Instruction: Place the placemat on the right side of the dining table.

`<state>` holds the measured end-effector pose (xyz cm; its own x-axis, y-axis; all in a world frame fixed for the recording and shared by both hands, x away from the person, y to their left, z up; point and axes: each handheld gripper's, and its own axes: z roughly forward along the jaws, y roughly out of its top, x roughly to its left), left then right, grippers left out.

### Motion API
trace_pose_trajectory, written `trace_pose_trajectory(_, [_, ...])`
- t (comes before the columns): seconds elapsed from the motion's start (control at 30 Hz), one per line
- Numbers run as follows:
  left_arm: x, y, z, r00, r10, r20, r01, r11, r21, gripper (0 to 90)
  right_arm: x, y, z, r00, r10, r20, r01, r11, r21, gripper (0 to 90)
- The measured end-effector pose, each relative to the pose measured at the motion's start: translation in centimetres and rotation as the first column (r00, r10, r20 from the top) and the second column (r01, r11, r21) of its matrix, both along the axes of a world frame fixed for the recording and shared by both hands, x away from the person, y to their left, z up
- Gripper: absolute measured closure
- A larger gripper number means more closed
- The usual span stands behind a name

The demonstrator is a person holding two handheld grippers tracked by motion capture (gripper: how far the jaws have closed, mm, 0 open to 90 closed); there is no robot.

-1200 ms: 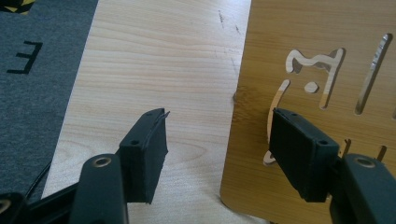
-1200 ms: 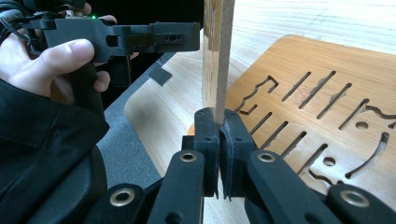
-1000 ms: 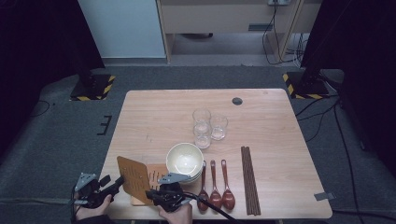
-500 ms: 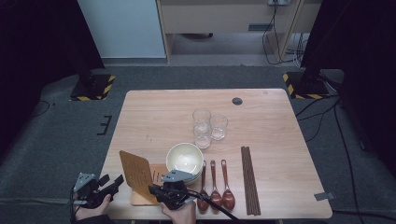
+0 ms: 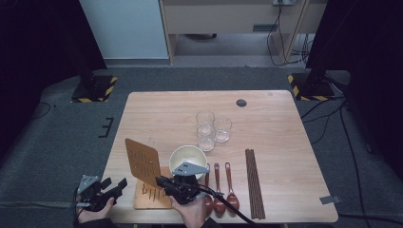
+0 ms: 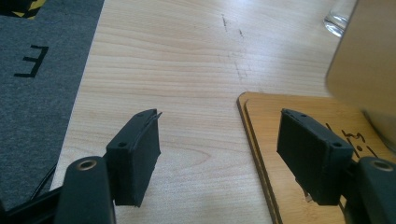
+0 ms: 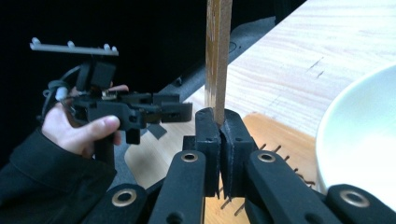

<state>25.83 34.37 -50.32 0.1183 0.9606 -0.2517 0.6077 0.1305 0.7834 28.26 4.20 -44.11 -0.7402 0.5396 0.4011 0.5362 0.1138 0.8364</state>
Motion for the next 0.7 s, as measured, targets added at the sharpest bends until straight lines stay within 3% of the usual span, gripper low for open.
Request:
trace_pose_trajectory(0.5, [1.2,-0.5,-0.1,0.9997,-0.009,-0.024,0.01,0.9994,0.032,25.7,1.0,-2.1,2.1,0.9993,-0.033,0.015,0.032,0.9975,0.063,87.6])
trace_pose_trajectory(0.6, [1.9,-0.7,-0.2,0.9998,-0.015,-0.011,0.016,0.9973,0.072,23.3,1.4,-2.8,2.6,0.9988,-0.044,0.021,0.042,0.9965,0.073,87.6])
trace_pose_trajectory(0.7, [2.3,-0.7,-0.2,0.9999,-0.012,-0.008,0.012,0.9964,0.084,21.8,1.6,-3.2,2.9,0.9986,-0.047,0.023,0.045,0.9958,0.08,87.6])
